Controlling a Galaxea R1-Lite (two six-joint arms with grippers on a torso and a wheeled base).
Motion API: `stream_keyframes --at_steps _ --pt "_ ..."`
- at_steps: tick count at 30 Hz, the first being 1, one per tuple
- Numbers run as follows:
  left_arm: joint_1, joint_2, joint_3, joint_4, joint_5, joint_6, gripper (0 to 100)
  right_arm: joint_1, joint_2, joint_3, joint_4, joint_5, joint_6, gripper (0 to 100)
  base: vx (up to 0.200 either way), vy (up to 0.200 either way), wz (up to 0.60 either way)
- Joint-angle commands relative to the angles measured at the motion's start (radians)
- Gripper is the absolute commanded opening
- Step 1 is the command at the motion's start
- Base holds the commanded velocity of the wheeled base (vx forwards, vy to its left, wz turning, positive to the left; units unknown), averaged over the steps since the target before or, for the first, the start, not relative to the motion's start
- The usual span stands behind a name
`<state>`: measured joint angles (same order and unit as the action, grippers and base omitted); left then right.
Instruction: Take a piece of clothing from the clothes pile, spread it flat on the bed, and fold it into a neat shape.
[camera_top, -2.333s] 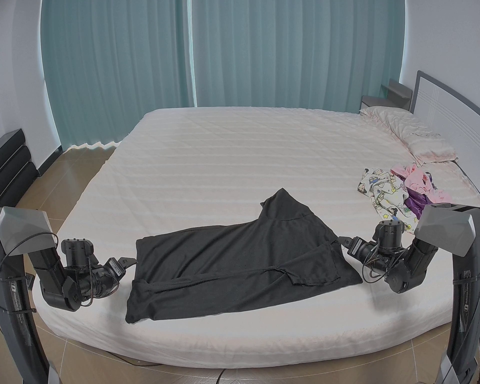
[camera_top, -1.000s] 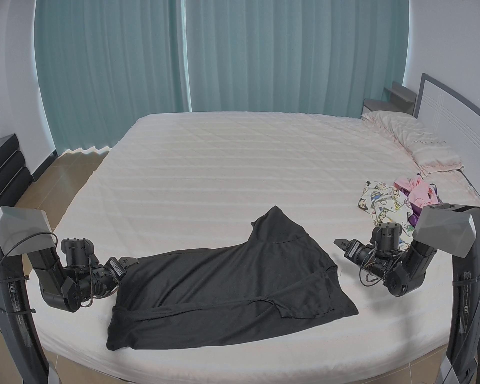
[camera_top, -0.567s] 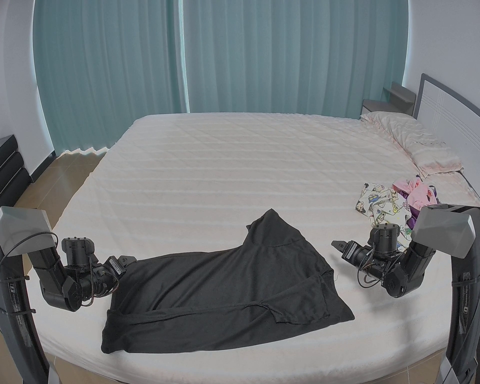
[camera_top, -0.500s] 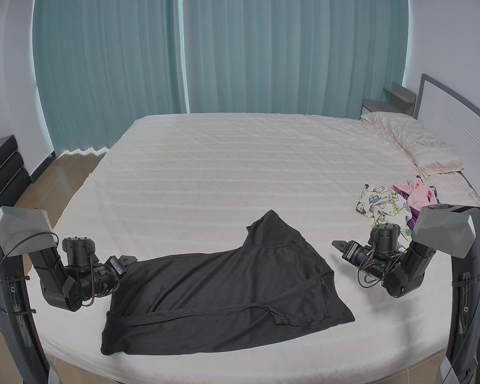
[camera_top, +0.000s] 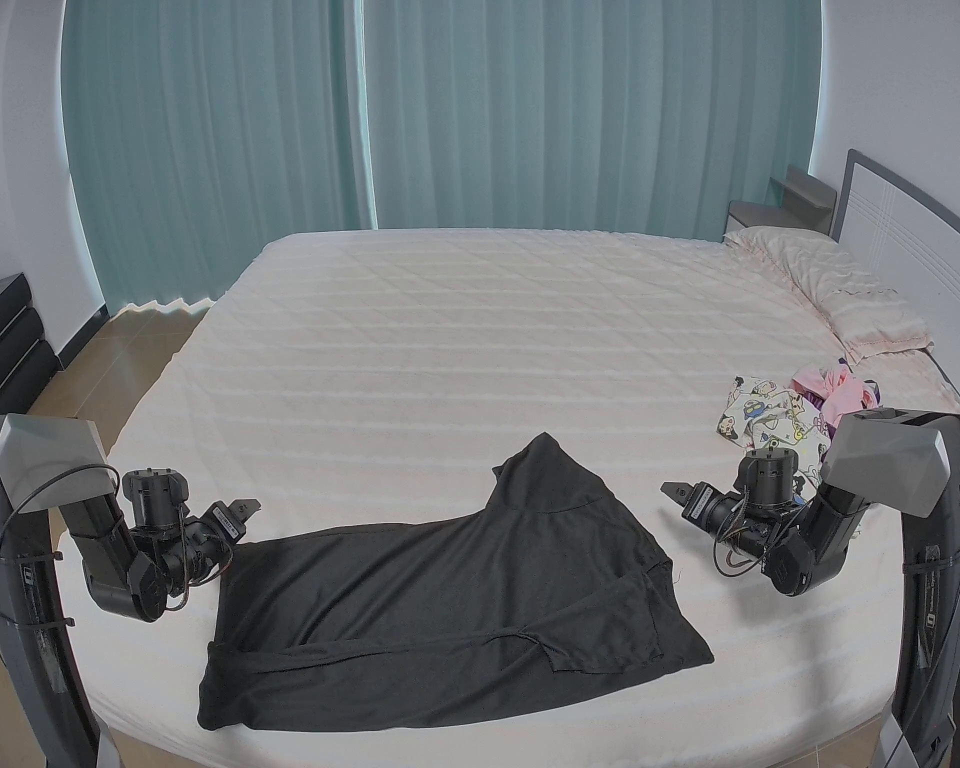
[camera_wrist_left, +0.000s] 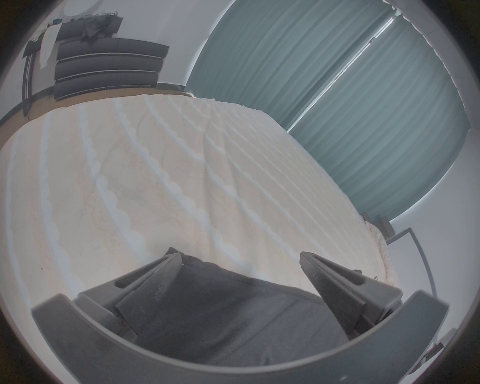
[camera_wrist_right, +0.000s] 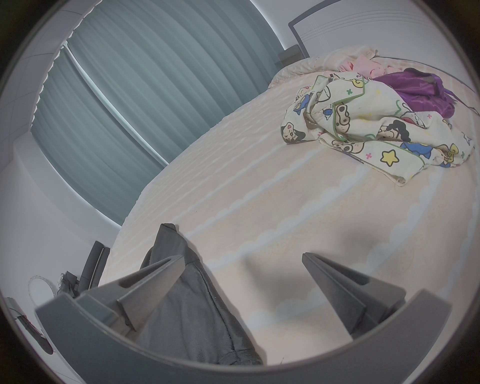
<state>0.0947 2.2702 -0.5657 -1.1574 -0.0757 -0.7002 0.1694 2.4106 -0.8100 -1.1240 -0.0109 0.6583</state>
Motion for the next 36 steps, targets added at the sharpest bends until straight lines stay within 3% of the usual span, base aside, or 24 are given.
stream_keyframes --at_steps 1,22,33,34,36 --pt "0.003 0.034 0.003 -0.007 0.005 0.034 100 0.004 0.005 0.000 0.000 0.000 0.000 100 0.000 0.000 0.00" --pt "0.019 0.134 -0.059 -0.010 0.068 0.077 100 0.013 0.016 0.000 -0.002 -0.004 -0.003 100 0.000 0.000 0.00" --pt "0.019 0.147 -0.098 -0.002 0.045 0.061 100 0.025 0.019 -0.018 0.001 -0.003 -0.008 100 0.000 0.000 0.00" --pt "0.020 0.149 -0.106 -0.002 0.030 0.045 0 0.027 0.016 -0.031 0.003 0.003 -0.009 100 0.000 0.000 0.00" --pt "0.025 0.149 -0.106 -0.005 0.022 0.025 0 0.027 0.016 -0.049 0.012 0.008 -0.009 100 0.000 0.000 0.00"
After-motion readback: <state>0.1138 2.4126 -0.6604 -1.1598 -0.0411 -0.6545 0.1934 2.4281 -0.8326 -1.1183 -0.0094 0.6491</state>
